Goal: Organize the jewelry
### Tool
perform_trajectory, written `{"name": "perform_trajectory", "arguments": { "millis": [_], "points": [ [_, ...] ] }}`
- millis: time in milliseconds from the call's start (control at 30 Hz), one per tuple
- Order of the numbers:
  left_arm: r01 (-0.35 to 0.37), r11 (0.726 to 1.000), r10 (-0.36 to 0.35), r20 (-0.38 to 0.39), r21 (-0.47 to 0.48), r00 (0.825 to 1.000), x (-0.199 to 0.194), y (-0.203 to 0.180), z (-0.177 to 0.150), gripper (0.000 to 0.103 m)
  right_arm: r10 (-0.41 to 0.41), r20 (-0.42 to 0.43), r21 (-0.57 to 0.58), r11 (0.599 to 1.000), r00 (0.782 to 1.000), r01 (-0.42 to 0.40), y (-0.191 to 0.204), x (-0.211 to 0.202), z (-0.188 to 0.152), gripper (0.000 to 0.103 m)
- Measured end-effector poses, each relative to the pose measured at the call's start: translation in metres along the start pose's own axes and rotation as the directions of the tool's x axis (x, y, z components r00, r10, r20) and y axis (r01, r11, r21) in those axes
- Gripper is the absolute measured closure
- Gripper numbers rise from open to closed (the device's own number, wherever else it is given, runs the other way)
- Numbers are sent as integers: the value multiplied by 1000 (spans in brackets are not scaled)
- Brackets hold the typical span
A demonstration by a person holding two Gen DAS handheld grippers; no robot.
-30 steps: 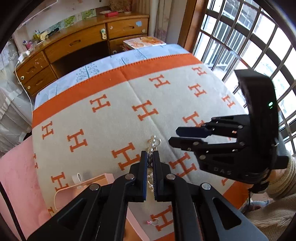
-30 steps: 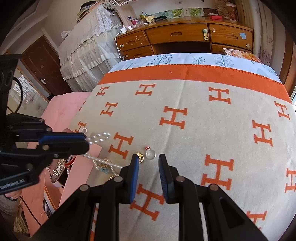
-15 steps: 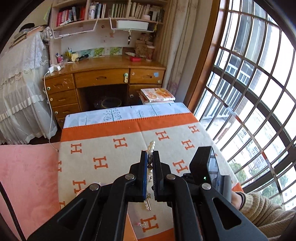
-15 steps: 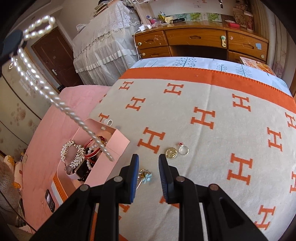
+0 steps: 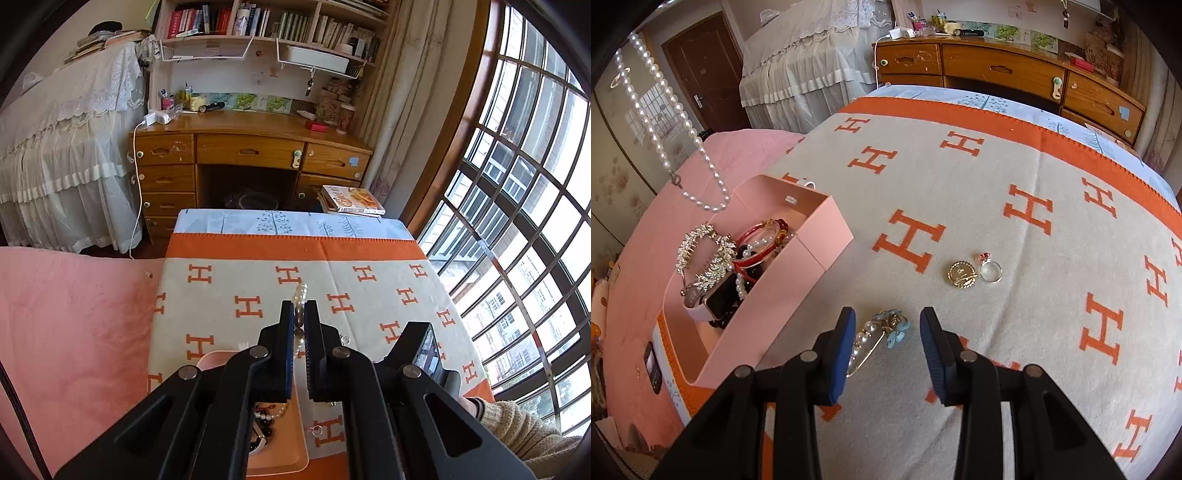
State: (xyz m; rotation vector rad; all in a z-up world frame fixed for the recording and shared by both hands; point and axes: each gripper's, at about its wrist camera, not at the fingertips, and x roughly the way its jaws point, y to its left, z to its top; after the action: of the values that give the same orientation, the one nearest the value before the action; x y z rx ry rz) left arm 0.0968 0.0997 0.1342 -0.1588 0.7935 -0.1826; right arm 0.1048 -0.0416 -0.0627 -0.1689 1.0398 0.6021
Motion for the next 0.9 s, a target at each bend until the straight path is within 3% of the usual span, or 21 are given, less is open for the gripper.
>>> {"name": "perform_trajectory", "arguments": {
  "millis": [133, 233, 400, 733, 900],
  "points": [
    [-1, 1000, 1, -15, -22, 1000, 6, 15, -8, 100, -22, 4, -22, 1000, 1000, 22, 1, 7, -1, 67],
    [-5, 1000, 4, -20, -28, 1000, 8, 22, -11, 100, -32, 1, -30, 999, 999, 32, 1, 8, -3, 79],
    [-12, 999, 11, -26, -37, 1000, 13, 30, -16, 100, -31, 20, -9, 999, 999, 31, 3, -2, 2, 80],
    [-32, 997, 29, -49, -65, 998, 36, 48, -25, 100, 149, 162, 4, 988, 975, -151, 39, -50, 44, 80],
    [-31, 997, 24, -94, -75, 995, 60, 57, -33, 100, 162, 166, -2, 986, 973, -164, 56, -40, 62, 79]
  ]
}}
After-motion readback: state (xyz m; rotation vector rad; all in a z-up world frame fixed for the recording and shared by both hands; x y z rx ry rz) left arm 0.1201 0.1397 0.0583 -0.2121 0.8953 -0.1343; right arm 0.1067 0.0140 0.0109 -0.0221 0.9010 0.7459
